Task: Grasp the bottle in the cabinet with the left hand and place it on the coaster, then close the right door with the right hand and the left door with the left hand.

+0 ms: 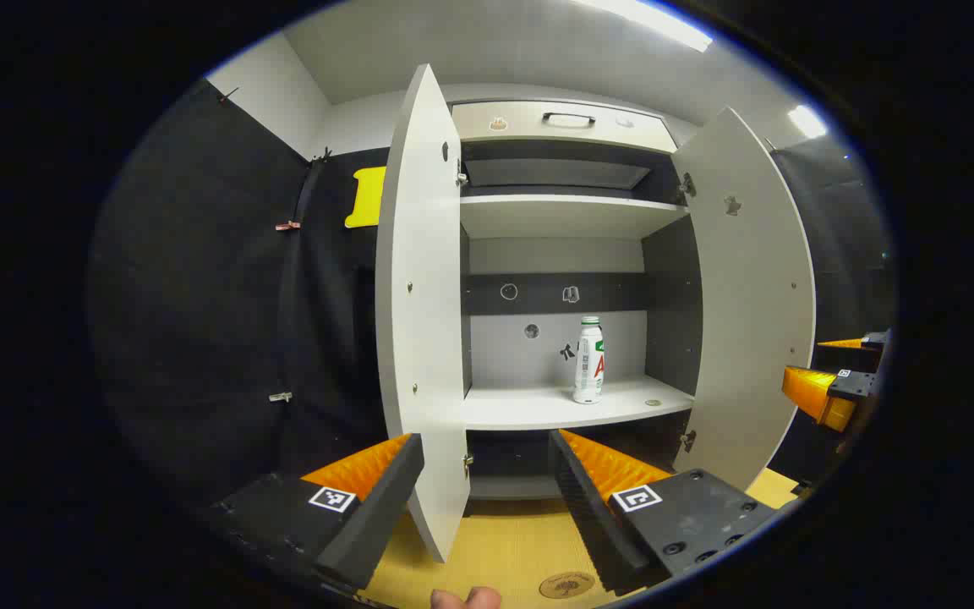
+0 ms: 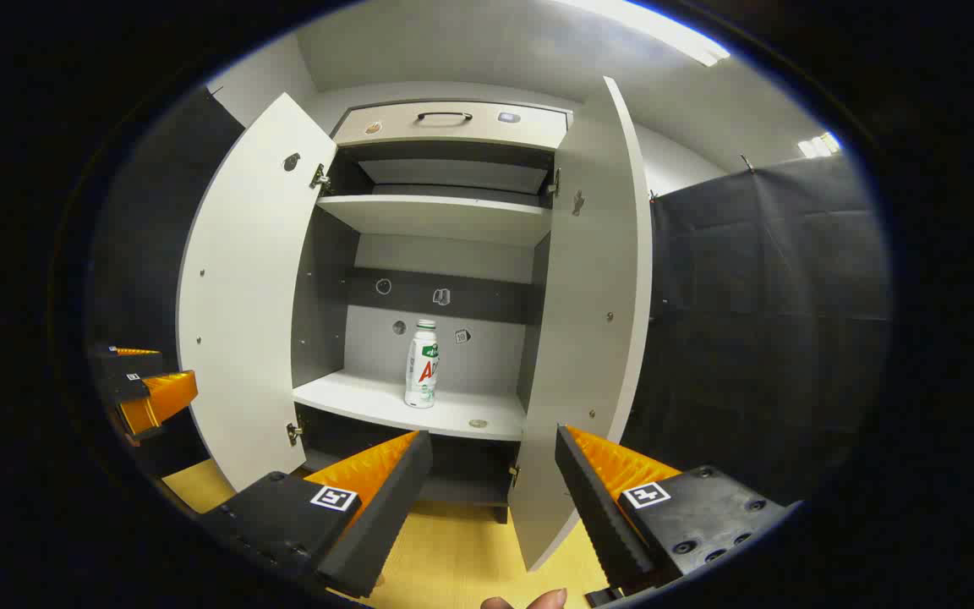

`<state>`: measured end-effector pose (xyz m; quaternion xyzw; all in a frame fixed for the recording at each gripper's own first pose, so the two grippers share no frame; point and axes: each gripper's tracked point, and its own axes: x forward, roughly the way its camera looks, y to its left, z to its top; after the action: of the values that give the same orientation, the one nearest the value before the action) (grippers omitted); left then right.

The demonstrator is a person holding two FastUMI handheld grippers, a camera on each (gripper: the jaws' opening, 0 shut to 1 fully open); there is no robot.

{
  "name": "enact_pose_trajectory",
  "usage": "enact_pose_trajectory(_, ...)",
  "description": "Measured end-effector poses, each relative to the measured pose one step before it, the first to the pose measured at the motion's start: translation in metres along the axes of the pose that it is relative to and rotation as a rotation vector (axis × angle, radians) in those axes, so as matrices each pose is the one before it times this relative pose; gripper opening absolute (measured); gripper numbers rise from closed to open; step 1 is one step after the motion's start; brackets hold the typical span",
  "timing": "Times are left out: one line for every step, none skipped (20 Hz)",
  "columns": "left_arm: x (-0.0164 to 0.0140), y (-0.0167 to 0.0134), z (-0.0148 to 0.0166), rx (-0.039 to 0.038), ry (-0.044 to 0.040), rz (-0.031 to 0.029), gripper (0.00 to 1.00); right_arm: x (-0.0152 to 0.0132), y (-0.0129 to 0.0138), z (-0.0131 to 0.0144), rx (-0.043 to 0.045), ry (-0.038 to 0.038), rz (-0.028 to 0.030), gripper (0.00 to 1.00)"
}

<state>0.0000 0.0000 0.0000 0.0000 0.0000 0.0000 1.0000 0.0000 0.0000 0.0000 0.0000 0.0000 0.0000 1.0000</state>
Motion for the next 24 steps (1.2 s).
enact_pose_trajectory(0.00185,0.00010,0.00071,-0.00294,0.00192,-0.00134,0.94,0.00076,-0.00243,0.00039,-0.00312,-0.00335,-0.00214,0.98)
enact_pose_trajectory(0.00113,-0.00134,0.00065,0.00034,-0.00214,-0.00374,0.95,-0.00067,-0.00067,0.00053,-0.00565,-0.00122,-0.00571,1.00)
enact_pose_trajectory(0.00074,-0.00190,0.00228,0.00400,-0.00604,-0.00654,0.95,-0.00096,0.00061,0.00064,-0.00374,-0.00355,-0.00209,0.98)
enact_pose_trajectory(0.00140,-0.00266,0.00082,0.00678,-0.00503,-0.00567,0.94,-0.00038,0.00011,0.00158,-0.00176,-0.00515,0.00067,0.98)
enact_pose_trajectory(0.00057,-0.00152,0.00073,0.00766,-0.00145,-0.00402,0.94,0.00004,0.00008,0.00029,-0.00012,-0.00244,0.00105,0.98)
enact_pose_trajectory(-0.00057,-0.00249,-0.00025,0.00644,-0.00026,-0.00469,0.95,-0.00026,0.00011,-0.00099,0.00148,0.00223,0.00043,0.98)
enact_pose_trajectory(0.00031,-0.00245,0.00028,0.00351,-0.00061,-0.00621,0.95,0.00010,-0.00018,-0.00130,0.00319,0.00513,-0.00145,0.98)
enact_pose_trajectory(0.00103,-0.00241,-0.00026,0.00146,-0.00149,-0.00717,0.95,0.00006,0.00031,-0.00201,0.00247,0.00570,-0.00115,0.98)
enact_pose_trajectory(0.00059,-0.00202,0.00068,0.00280,0.00053,-0.00510,0.95,0.00012,0.00013,-0.00057,0.00064,0.00312,0.00044,0.98)
enact_pose_trajectory(0.00004,-0.00058,-0.00057,0.00372,-0.00012,-0.00195,0.95,0.00018,-0.00054,0.00054,-0.00239,-0.00061,-0.00212,0.98)
enact_pose_trajectory(0.00005,-0.00120,0.00109,0.00484,-0.00201,-0.00274,0.95,0.00014,-0.00063,-0.00037,-0.00332,-0.00156,-0.00268,0.98)
enact_pose_trajectory(0.00094,-0.00123,-0.00008,0.00503,-0.00124,-0.00117,0.94,0.00005,-0.00041,0.00000,0.00043,-0.00115,-0.00467,0.98)
enact_pose_trajectory(0.00100,-0.00107,0.00027,0.00326,-0.00090,-0.00138,0.94,0.00017,-0.00002,0.00001,0.00422,-0.00088,-0.00279,0.98)
enact_pose_trajectory(-0.00041,-0.00070,-0.00101,0.00173,0.00159,-0.00141,0.94,0.00026,-0.00052,0.00027,0.00593,0.00038,-0.00460,0.98)
enact_pose_trajectory(0.00041,0.00003,-0.00029,-0.00080,0.00212,0.00019,0.95,0.00039,-0.00027,0.00019,0.00511,0.00041,-0.00301,0.98)
enact_pose_trajectory(-0.00037,0.00004,0.00002,-0.00270,0.00125,0.00024,0.94,0.00031,0.00008,-0.00002,0.00363,-0.00107,-0.00141,0.98)
enact_pose_trajectory(0.00071,0.00053,0.00107,-0.00390,0.00065,0.00034,0.95,0.00020,-0.00027,0.00049,0.00075,-0.00281,-0.00197,0.98)
enact_pose_trajectory(0.00012,-0.00039,-0.00114,-0.00234,0.00015,-0.00002,0.95,0.00079,-0.00072,0.00064,-0.00095,-0.00218,-0.00286,0.98)
enact_pose_trajectory(0.00053,0.00037,0.00032,0.00029,0.00060,0.00086,0.94,-0.00012,0.00013,0.00079,-0.00085,-0.00245,0.00051,0.98)
enact_pose_trajectory(0.00023,-0.00035,-0.00091,0.00265,0.00053,0.00101,0.95,0.00066,-0.00037,-0.00017,-0.00031,-0.00007,-0.00066,0.98)
enact_pose_trajectory(0.00059,0.00020,0.00032,0.00203,0.00023,0.00115,0.95,0.00012,-0.00004,-0.00004,0.00033,0.00036,0.00116,0.98)
enact_pose_trajectory(-0.00002,-0.00024,-0.00053,0.00033,-0.00003,0.00016,0.95,-0.00065,0.00061,0.00027,-0.00013,-0.00037,0.00105,0.98)
enact_pose_trajectory(0.00001,-0.00031,0.00034,-0.00110,0.00076,-0.00029,0.95,0.00038,-0.00007,-0.00035,-0.00202,0.00183,0.00044,0.98)
enact_pose_trajectory(0.00043,-0.00024,-0.00061,-0.00048,0.00090,-0.00124,0.94,0.00030,-0.00068,-0.00076,-0.00354,0.00399,0.00208,0.98)
